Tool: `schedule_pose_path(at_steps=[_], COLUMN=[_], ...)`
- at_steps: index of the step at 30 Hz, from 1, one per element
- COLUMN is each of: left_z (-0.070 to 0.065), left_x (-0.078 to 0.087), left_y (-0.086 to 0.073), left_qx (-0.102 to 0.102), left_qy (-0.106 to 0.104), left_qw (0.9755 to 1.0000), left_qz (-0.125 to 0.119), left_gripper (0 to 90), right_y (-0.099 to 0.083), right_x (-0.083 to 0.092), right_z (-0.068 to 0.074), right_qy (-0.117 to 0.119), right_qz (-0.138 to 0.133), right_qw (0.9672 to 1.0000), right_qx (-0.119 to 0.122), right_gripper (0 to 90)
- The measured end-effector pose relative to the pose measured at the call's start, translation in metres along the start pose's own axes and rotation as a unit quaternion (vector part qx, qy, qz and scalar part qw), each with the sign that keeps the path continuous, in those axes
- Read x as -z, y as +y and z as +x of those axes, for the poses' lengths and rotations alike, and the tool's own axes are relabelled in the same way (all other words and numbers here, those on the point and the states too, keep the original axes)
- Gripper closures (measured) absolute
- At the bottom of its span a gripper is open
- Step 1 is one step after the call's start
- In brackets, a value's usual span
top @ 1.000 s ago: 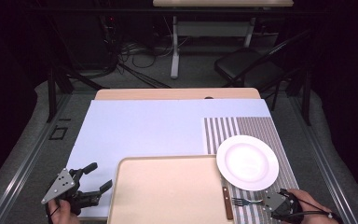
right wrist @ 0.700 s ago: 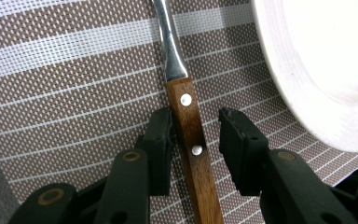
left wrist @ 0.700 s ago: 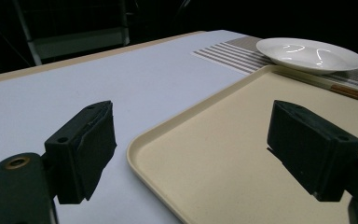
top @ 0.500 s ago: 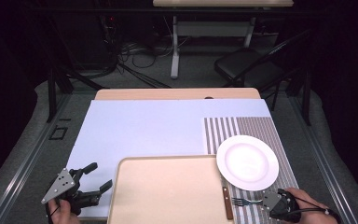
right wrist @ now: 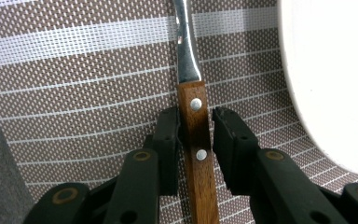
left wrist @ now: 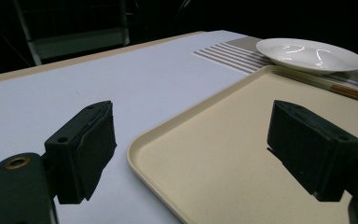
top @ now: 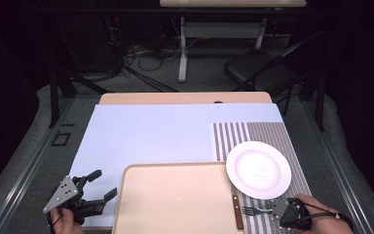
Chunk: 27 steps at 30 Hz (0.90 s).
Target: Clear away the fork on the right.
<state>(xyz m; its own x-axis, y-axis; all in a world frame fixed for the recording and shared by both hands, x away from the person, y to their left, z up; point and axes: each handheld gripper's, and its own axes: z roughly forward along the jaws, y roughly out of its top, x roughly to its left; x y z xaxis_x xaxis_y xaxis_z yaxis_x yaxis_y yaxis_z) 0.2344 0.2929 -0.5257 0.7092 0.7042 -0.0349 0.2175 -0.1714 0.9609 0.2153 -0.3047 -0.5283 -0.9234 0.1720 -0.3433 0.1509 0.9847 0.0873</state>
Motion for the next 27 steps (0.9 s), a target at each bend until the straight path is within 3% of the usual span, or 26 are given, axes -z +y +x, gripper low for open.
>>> schedule_pose_path(at_steps=[2,4,5,16,27], left_z=[0.0,0.0,0.0,0.0,-0.0001], left_x=[0.0001,0.0003,0.0001,-0.0002,-0.0002], left_y=[0.0,0.0,-0.0002,-0.0002,-0.0002], left_qx=[0.0,0.0,0.001,0.0,0.0], left_qy=[0.0,0.0,0.0,-0.001,0.001], left_qw=[1.0,1.0,1.0,1.0,1.0], left_qz=[0.0,0.0,-0.002,-0.001,0.0], left_gripper=[15.5,15.5,15.5,15.5,15.4], right_y=[0.0014,0.0024,0.0033,0.0048,0.0063], right_x=[-0.0001,-0.0003,-0.0003,-0.0005,0.0004], right_z=[-0.0017,0.0003,-0.0009,0.0007,0.002], right_qy=[0.004,0.004,0.003,0.009,0.0], right_qz=[0.004,0.009,0.01,0.016,0.024], right_qw=[0.9999,0.9999,0.9998,0.9997,0.9996], right_qx=[0.012,0.006,0.018,0.018,0.013], right_gripper=[72.2,72.5,73.1,76.4,77.0])
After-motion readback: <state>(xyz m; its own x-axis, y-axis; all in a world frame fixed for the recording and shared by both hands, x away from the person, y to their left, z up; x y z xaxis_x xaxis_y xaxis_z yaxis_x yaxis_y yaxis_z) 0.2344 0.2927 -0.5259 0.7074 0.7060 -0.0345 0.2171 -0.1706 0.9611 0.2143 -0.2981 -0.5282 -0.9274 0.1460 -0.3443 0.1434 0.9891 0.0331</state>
